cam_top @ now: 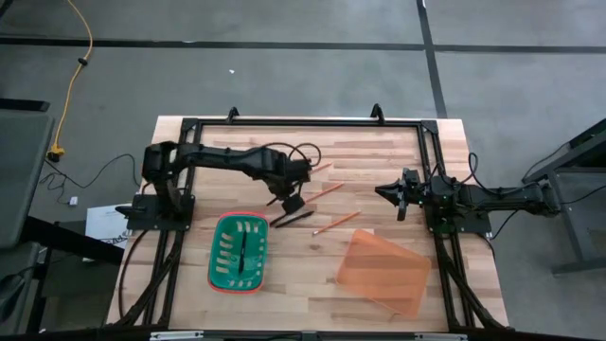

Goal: Sort pens & pencils
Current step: Put the black pen into the green bin

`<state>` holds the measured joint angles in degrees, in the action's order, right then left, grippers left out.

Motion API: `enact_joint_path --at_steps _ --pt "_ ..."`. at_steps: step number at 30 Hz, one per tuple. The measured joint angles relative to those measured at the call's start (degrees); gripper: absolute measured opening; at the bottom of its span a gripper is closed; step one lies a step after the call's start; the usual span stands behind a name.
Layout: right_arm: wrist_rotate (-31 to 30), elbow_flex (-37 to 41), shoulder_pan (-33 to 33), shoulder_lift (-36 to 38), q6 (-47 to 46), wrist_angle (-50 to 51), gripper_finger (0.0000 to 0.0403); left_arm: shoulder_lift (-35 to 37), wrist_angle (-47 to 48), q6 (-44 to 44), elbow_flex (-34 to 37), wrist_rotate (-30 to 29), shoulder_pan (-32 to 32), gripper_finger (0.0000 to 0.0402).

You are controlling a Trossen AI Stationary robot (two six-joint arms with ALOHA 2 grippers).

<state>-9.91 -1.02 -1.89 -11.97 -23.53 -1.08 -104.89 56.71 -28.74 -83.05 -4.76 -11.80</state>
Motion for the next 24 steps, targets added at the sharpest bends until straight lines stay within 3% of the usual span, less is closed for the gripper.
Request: enact_joint_path --at_steps 8,12,24 --pt "0.02 0.00 -0.01 0.00 0.00 0.00 0.0025 4.18 8.12 -5.58 -4.80 0.66 5.47 0.0019" --pt "0.02 0.00 0.00 0.00 0.00 0.00 0.0025 6.16 12.85 -10.32 -5.03 -1.70 8.50 0.0017" --pt "0.01 0.00 -0.02 -0.02 0.00 0.00 0.0025 14.10 15.00 -30.65 8.45 -3.71 19.43 0.0019"
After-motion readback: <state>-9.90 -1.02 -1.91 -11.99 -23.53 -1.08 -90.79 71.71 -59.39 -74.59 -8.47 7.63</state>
